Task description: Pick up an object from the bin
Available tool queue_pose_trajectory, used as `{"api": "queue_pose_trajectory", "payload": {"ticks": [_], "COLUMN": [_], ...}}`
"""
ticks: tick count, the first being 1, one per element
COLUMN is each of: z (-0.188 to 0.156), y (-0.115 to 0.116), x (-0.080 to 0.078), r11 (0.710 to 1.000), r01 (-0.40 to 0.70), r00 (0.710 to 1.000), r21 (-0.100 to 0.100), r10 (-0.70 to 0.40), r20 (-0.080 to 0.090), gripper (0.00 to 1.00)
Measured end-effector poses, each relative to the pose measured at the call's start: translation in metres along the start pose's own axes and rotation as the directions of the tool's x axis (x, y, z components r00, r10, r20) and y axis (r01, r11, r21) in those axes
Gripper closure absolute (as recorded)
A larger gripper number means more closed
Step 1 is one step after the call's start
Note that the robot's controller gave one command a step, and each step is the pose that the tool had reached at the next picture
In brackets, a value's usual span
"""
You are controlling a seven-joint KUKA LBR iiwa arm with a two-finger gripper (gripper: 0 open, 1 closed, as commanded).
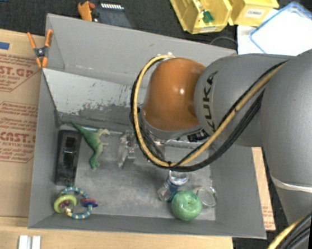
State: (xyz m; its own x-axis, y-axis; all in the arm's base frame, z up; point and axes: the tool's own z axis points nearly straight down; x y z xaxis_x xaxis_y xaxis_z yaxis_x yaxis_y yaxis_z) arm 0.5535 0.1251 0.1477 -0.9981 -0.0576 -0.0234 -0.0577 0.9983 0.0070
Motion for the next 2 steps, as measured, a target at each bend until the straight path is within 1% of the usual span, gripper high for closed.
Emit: {"api": "queue_pose_trajectory", "payload": {"ticks": [1,2], "z": [0.021,0.048], "y": [0.007,-0.008], "x": [0.008,0.006], "r11": [0.997,0.992], "r01": [0.076,-0.124], "r00": [0.997,0.992], "r21": [-0.002,-0.002], "r10": [-0.076,0.124], "r20": [-0.004,-0.002], "gripper": [1.0,1.0]}}
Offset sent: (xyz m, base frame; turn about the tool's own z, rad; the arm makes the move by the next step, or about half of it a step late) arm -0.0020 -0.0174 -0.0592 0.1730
